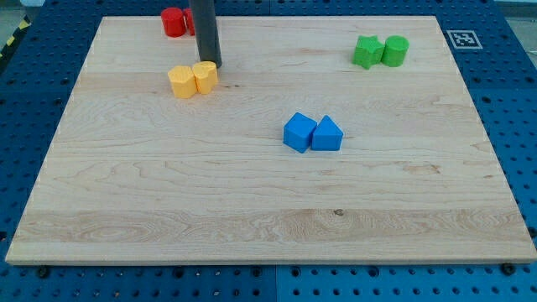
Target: Point your arm to the red circle
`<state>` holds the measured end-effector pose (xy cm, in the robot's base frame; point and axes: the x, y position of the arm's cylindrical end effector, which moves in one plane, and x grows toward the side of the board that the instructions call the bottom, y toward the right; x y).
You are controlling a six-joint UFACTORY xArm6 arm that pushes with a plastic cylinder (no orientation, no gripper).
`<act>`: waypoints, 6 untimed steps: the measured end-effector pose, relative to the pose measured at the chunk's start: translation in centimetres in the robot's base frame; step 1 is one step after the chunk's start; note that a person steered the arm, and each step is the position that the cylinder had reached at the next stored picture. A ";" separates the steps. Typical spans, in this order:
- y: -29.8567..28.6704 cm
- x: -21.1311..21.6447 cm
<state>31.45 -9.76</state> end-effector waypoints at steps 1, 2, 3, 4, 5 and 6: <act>-2.7 -1.3; -7.8 -2.7; -10.9 -5.4; -10.4 -9.3; -10.3 -12.2; -10.1 -12.3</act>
